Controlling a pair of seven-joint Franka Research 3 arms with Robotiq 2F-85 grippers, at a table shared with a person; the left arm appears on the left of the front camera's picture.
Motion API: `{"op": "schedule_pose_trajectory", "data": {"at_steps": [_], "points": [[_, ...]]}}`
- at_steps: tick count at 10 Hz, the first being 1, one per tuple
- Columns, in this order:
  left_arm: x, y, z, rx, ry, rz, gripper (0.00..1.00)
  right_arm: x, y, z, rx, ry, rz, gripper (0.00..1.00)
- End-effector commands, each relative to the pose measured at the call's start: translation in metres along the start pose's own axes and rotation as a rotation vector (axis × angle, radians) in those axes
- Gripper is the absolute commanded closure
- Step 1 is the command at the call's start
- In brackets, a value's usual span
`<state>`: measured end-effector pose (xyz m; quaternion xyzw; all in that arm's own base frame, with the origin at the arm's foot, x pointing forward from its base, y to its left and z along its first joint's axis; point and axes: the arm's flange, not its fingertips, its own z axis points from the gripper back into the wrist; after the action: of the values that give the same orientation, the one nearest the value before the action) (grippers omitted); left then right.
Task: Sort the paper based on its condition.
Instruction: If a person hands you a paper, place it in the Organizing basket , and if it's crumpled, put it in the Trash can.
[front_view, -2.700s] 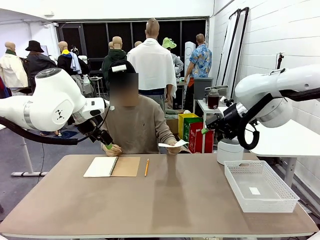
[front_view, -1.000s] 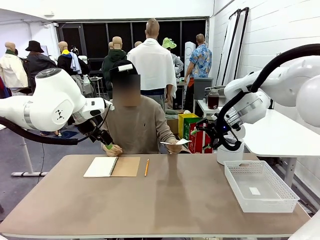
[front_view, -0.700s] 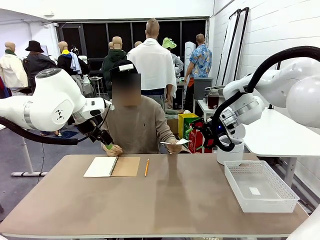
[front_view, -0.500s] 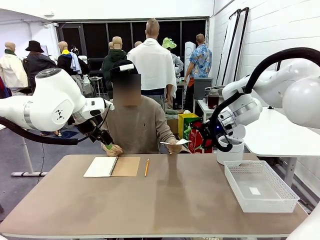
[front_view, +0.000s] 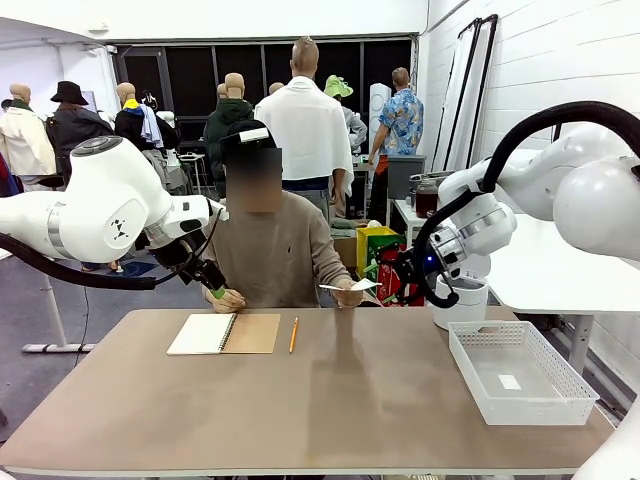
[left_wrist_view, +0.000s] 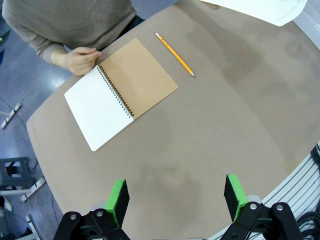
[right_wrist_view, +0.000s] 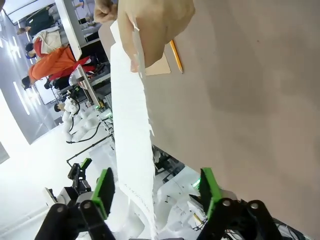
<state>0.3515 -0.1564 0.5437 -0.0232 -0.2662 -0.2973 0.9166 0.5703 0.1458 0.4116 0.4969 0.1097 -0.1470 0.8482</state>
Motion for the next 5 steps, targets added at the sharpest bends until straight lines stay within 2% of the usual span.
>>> {"op": "schedule_pose_trajectory", "data": {"at_steps": [1, 5], "points": [[-0.0004, 0.0017, 0.0003, 0.007, 0.001, -0.006, 0.0, 0.0069, 0.0077, -0.0032, 0.028, 0.016, -0.033, 0.28], [-0.0004, 0.0017, 0.0003, 0.007, 0.001, -0.006, 0.0, 0.0098, 0.0072, -0.0056, 0.026, 0.006, -0.051, 0.93]]}}
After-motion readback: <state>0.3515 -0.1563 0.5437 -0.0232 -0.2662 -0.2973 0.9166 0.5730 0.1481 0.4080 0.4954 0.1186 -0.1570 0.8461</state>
